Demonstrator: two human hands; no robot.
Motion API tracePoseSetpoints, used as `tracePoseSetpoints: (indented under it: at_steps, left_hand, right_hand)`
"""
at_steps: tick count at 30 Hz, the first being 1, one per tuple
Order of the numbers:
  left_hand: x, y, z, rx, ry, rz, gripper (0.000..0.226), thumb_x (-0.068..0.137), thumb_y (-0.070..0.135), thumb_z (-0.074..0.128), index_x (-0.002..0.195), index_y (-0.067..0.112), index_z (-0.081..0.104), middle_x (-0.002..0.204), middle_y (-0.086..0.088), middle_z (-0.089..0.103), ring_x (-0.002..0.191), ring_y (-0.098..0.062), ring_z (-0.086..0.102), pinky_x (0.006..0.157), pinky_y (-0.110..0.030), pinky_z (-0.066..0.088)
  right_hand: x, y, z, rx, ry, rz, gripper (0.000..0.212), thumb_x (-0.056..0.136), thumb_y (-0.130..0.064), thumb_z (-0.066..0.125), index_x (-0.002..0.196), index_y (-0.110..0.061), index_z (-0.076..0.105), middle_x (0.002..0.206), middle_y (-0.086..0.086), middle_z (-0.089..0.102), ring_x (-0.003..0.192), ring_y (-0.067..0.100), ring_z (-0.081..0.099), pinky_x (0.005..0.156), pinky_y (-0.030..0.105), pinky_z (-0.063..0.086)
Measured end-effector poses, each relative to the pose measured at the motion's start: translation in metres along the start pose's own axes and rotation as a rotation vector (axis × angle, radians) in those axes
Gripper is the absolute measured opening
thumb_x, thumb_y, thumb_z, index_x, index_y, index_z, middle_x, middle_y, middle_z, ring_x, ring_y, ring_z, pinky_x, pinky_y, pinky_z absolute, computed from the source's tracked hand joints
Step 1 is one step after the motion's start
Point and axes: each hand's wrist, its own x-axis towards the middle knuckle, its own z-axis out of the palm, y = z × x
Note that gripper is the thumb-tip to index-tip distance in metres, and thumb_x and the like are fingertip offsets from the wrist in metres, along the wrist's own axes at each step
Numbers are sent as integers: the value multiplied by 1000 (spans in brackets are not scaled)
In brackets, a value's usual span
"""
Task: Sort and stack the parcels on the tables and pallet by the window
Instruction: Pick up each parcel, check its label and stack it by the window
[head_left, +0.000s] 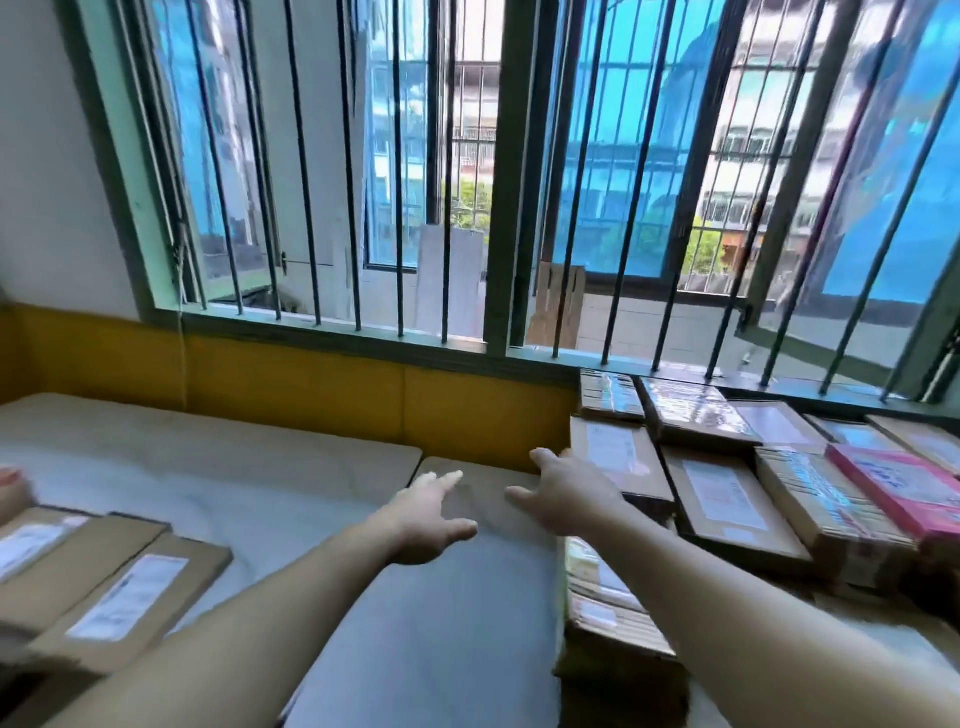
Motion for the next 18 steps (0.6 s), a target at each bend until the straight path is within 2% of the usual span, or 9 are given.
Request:
tracePoseSetpoints:
  at_steps: [6,12,18]
  left_hand:
    - [-37,-104,-77,73,98,-118,77,91,45,58,153,31,14,161,-4,7,147,-25,12,118,-39,18]
    - [-86,-217,-145,121,144,-263,77,92,45,56,153,31,12,162,-3,5,147,-25,13,118,-40,18]
    - [-102,-304,-185,93,187,-368,78,91,49,56,153,32,13,162,-1,6,147,-25,12,119,-43,18]
  right_hand:
    - [26,-139,34,71,-26,-130,78,88,-67,52,152,-27,30,150,9,40,127,29,50,97,43,52]
    - [41,-275,74,108,-95,-257,79,88,-70,50,151,-26,32,150,9,41,132,30,46,102,45,47]
    - [56,-374,105,126,-163,-375,79,87,-70,50,150,-25,34,149,8,43,128,28,50,102,39,46]
